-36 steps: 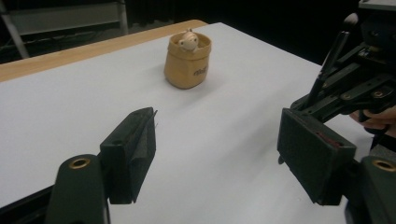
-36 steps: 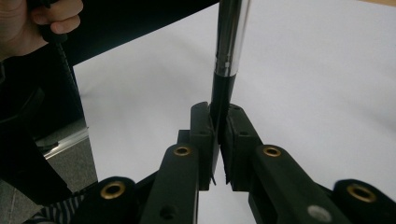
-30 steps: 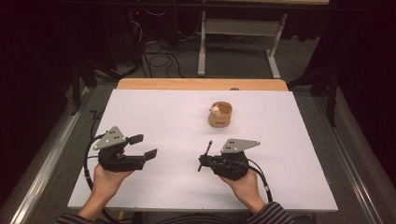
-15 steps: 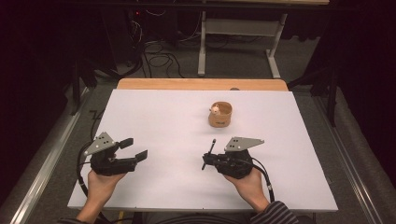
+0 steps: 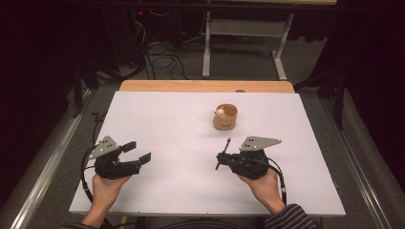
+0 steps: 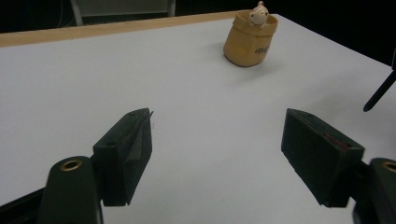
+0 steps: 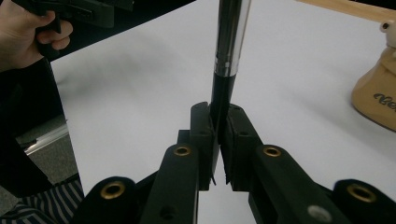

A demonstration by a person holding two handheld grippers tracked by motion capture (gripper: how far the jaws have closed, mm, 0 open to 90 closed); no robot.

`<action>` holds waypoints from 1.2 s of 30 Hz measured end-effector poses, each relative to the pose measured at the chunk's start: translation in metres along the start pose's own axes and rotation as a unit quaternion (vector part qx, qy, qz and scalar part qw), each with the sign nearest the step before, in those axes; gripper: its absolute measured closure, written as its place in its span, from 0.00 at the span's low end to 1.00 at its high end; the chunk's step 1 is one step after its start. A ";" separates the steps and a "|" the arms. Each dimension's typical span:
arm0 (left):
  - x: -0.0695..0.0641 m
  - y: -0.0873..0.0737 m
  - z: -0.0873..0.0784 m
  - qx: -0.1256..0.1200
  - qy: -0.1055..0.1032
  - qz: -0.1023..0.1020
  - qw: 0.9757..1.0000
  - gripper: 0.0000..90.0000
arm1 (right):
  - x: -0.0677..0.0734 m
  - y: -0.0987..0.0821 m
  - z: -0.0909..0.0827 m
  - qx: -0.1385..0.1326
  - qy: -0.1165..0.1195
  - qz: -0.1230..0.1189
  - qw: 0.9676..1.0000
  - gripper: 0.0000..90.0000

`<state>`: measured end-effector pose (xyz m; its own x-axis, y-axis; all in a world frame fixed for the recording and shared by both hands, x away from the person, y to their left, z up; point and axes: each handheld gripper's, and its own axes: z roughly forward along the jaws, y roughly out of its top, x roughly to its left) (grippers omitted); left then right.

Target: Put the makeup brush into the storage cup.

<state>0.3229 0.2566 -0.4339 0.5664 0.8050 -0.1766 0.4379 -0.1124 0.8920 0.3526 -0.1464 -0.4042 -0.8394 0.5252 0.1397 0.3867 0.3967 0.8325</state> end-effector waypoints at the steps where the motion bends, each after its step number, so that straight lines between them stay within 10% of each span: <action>1: 0.000 0.000 0.000 0.001 0.001 0.000 1.000 0.28 | -0.001 0.001 -0.001 0.000 -0.002 -0.001 1.000 0.95; 36: 0.000 -0.004 0.003 -0.001 -0.005 0.002 1.000 0.27 | -0.022 0.017 -0.025 0.005 -0.033 0.004 0.999 0.95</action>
<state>0.3233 0.2548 -0.4384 0.5751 0.7987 -0.1769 0.4344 -0.1149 0.8934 0.3677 -0.1701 -0.3798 -0.8096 0.5764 0.1111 0.3974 0.3990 0.8264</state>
